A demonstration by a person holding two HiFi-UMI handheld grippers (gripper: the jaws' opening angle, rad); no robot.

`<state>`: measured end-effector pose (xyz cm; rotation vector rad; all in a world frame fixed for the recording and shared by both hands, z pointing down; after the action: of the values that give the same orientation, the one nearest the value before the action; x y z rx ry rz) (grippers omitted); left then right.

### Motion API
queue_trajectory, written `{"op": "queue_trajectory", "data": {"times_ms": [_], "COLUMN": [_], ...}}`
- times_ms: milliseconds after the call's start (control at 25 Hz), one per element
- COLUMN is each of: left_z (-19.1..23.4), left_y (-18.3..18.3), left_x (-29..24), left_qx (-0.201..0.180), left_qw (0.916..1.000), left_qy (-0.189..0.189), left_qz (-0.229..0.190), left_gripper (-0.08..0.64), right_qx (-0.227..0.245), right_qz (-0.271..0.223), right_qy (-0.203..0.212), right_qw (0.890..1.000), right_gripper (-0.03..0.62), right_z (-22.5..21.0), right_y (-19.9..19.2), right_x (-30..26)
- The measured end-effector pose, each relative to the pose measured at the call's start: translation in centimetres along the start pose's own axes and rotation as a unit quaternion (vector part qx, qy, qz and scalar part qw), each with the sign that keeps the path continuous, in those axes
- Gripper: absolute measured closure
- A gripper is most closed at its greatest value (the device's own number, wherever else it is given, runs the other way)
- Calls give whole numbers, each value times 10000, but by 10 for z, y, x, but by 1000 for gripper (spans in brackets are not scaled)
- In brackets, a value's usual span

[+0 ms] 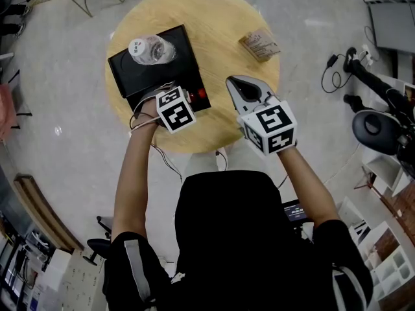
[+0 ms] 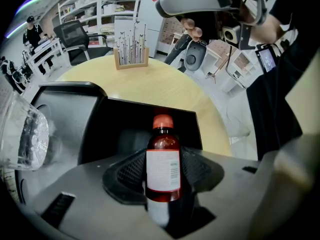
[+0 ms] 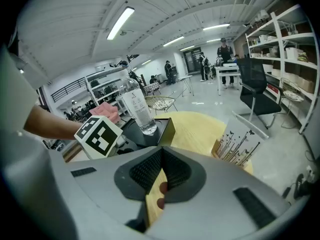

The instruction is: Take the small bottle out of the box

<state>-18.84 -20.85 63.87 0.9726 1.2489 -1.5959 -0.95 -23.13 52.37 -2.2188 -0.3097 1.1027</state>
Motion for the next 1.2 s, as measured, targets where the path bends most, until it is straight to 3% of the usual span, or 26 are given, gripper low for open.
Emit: {"op": "queue_trajectory", "data": {"times_ms": [280,640,840,1200], "left_z": [-3,-16,-28,-44], "left_y": [4,14,24,39], "left_x": [20,63,95,142], "left_qx": [128,670,1009,1490], "left_qw": [9996,9925,9819,9536], "left_qy": [227,864,1320,2130], "left_qz": [-86,-554,-913,-1520], "left_gripper": [337,337,337,337], "right_qx": [165,452,671,1049], "right_qz": [-30,-266,-388,-731], "right_qy": [102,300,457,799], "right_qw": [9998,9982,9959,9886], "right_gripper": [591,592,592,592], "right_z": [4,15,23,41], "right_y": [6,24,37,70], "right_x": [5,24,35,51]}}
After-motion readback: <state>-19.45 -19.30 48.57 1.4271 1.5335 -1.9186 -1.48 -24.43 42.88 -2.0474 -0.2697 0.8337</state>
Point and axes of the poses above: the fingertips, and each gripper's own axes: x backward along the fingers, z to its left, y out of its top, the point moved 10 cm from there along x, backward along the fingers, and after that the axes turned 15 degrees about -x, right-handed, at the moved point
